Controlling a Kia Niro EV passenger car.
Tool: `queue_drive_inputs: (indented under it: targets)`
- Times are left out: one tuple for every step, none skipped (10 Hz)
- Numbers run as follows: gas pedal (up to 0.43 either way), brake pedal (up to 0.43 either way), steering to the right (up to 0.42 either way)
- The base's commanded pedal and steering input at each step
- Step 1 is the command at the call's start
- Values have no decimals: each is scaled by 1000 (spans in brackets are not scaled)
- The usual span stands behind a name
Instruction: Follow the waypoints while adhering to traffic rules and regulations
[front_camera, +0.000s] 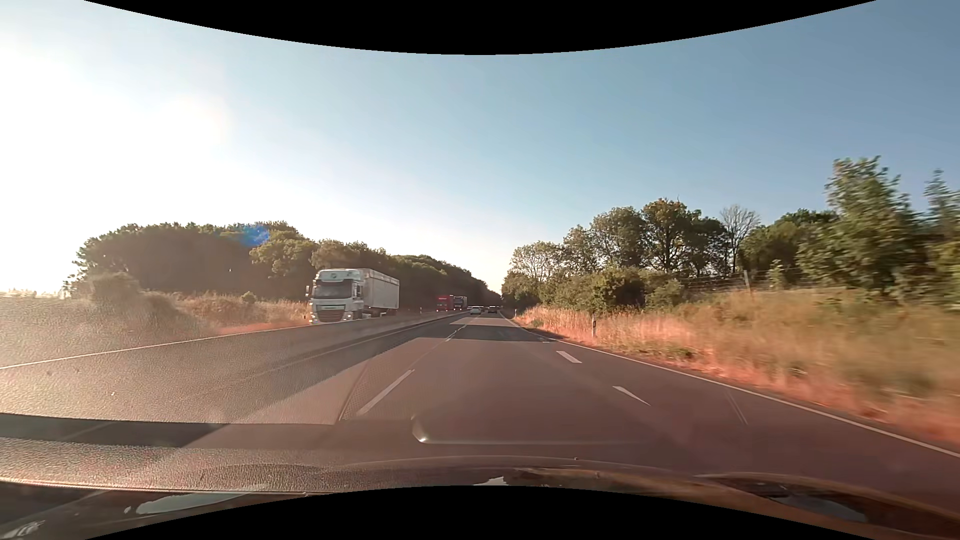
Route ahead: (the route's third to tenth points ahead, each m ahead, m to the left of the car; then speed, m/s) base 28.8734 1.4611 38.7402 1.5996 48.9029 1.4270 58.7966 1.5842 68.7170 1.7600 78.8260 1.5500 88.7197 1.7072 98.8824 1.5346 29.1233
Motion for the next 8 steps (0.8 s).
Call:
queue_drive_inputs:
  targets:
    - [0,0,0]
    - [0,0,-1]
    - [0,0,-1]
    - [0,0,-1]
    - [0,0,-1]
    - [0,0,0]
    - [0,0,0]
    - [0,0,0]
